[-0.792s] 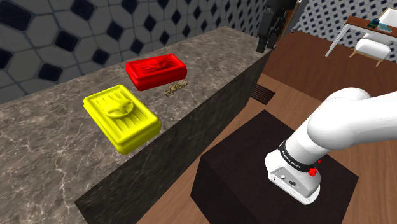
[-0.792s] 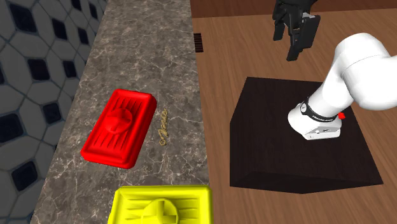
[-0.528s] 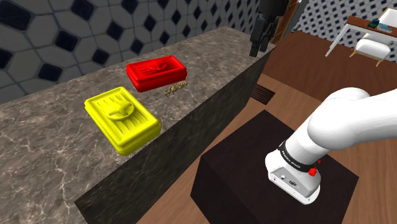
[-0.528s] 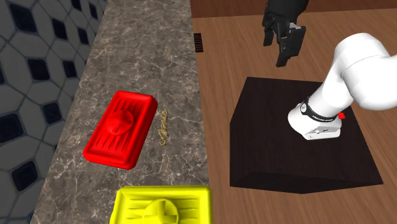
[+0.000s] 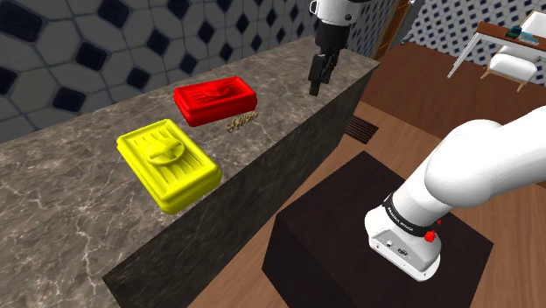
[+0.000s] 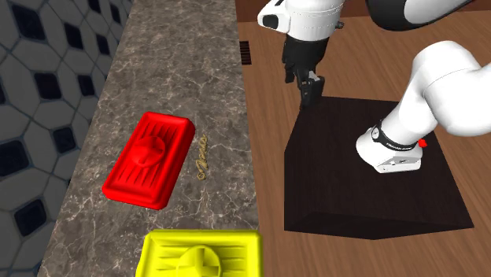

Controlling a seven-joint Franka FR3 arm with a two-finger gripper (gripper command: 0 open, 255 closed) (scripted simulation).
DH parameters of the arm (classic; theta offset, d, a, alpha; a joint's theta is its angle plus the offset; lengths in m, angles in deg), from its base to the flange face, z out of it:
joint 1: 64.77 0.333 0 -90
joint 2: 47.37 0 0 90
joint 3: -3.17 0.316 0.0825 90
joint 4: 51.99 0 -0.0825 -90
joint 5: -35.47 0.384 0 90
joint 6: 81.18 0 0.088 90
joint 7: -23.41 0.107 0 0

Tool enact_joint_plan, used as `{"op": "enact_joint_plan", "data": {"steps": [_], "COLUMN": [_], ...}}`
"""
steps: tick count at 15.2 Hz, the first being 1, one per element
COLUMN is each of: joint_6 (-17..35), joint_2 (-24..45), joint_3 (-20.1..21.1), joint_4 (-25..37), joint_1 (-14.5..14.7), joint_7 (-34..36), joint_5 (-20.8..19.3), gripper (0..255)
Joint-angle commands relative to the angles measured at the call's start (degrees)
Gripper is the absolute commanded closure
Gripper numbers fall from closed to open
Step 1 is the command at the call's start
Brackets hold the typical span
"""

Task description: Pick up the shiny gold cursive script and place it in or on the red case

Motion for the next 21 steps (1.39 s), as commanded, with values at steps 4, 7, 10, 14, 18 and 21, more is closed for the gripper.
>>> {"op": "enact_joint_plan", "data": {"steps": [4, 7, 10, 14, 18, 21], "joint_6": [11.46, 17.63, 23.27, 29.75, 34.84, 37.74], "joint_2": [8.59, 14.54, 20.73, 29.22, 37.80, 44.20], "joint_3": [1.77, 2.86, 3.89, 5.02, 5.31, 4.83], "joint_4": [-0.23, 0.98, 2.92, 6.60, 11.52, 16.00], "joint_1": [0.92, 1.21, 1.40, 1.67, 2.56, 3.85], "joint_7": [-2.00, -2.58, -2.61, -1.69, 0.18, 1.80], "joint_5": [-2.46, -4.54, -7.27, -12.13, -18.24, -23.11], "gripper": [0, 0, 0, 0, 0, 0]}}
